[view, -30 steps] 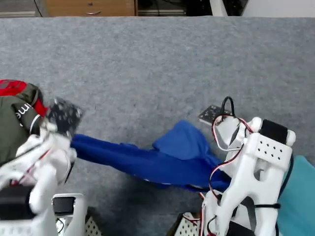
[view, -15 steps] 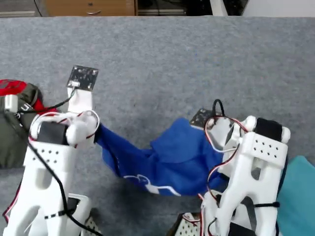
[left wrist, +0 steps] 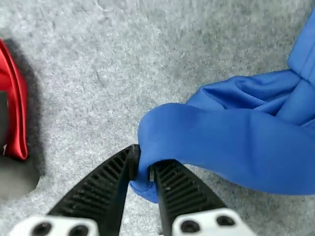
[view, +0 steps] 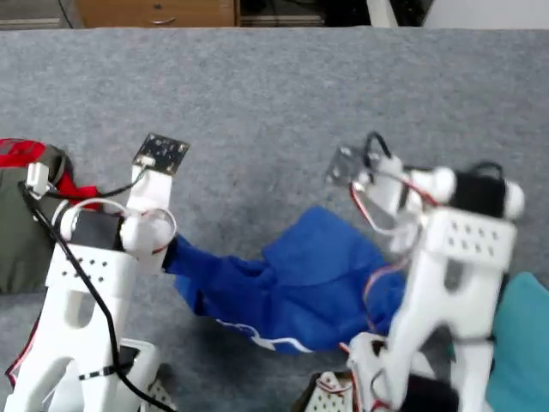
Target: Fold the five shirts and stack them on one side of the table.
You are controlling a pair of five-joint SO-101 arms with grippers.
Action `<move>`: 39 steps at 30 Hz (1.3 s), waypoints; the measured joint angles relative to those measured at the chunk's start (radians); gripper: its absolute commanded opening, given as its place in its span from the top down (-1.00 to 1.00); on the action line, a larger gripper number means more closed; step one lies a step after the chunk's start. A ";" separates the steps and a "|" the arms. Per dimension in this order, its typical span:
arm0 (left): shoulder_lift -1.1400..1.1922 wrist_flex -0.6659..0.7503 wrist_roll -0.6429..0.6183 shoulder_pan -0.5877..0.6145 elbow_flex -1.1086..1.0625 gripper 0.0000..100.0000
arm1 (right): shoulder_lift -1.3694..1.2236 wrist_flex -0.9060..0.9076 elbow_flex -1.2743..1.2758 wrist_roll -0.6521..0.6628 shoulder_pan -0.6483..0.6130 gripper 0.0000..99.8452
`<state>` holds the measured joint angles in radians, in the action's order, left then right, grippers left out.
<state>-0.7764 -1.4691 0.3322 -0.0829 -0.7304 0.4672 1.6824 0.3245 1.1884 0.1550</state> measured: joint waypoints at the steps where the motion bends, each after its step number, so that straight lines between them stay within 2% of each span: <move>1: -0.015 0.000 0.000 0.000 -0.015 0.96 | -0.051 -0.029 -0.014 -0.032 -0.035 0.48; 7: -0.150 0.000 -0.052 0.000 -0.095 0.96 | -0.434 -0.123 -0.169 -0.176 -0.199 0.48; 13: -0.255 0.000 -0.060 0.000 -0.155 0.96 | -0.778 -0.129 -0.411 -0.261 -0.281 0.48; 22: -0.265 0.000 -0.060 0.000 -0.173 0.96 | -1.145 -0.003 -0.747 -0.316 -0.361 0.48; 34: -0.265 0.000 -0.060 0.000 -0.173 0.96 | -1.298 0.009 -0.842 -0.353 -0.362 0.48; 39: -0.265 0.000 -0.060 0.000 -0.173 0.96 | -1.309 0.003 -0.855 -0.356 -0.361 0.71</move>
<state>-1.0418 -1.4691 0.2723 -0.0829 -0.9037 -0.8416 1.6855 -0.5301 0.8324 -0.2056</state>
